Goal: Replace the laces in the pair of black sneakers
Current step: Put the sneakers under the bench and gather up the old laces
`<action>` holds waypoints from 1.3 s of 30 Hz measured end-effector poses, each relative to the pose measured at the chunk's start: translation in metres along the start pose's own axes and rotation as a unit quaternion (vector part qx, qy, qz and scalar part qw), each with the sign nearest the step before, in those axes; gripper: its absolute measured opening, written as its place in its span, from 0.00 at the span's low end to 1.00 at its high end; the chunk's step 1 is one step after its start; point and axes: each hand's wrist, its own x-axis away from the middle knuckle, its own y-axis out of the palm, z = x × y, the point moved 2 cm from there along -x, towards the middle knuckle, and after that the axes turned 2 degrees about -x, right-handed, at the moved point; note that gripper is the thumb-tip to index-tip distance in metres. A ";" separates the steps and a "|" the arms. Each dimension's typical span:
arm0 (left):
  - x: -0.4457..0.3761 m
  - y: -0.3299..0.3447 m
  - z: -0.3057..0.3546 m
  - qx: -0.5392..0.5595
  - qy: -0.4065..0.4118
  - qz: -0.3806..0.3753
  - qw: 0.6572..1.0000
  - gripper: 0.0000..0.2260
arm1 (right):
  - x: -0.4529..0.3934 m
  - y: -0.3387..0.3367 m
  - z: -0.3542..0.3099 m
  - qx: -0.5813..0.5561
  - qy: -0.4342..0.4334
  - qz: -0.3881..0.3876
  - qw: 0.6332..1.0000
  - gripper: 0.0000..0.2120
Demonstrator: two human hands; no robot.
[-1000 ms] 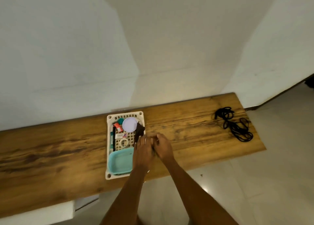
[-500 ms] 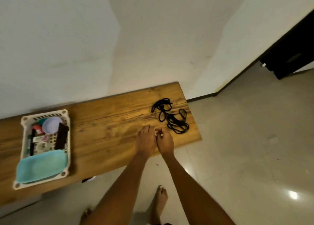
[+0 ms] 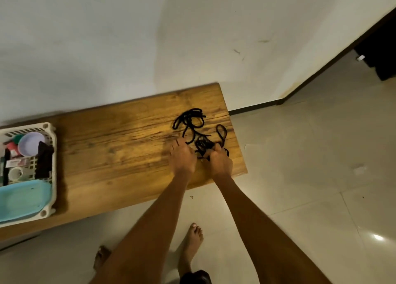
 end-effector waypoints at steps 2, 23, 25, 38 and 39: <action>0.006 -0.008 0.002 0.013 0.016 -0.013 1.000 0.13 | 0.007 -0.008 -0.003 -0.061 -0.006 0.022 0.998 0.09; 0.146 -0.429 0.122 0.423 0.242 -0.016 0.873 0.04 | 0.224 -0.378 -0.227 -0.644 -0.118 0.066 0.753 0.04; 0.156 -0.453 0.128 0.419 0.259 -0.028 0.870 0.05 | 0.240 -0.397 -0.245 -0.625 -0.145 0.073 0.763 0.05; 0.177 -0.525 0.156 0.381 0.317 -0.049 0.867 0.07 | 0.279 -0.433 -0.279 -0.563 -0.215 0.127 0.788 0.12; 0.178 -0.529 0.159 0.373 0.329 -0.052 0.866 0.07 | 0.279 -0.436 -0.278 -0.563 -0.228 0.133 0.783 0.12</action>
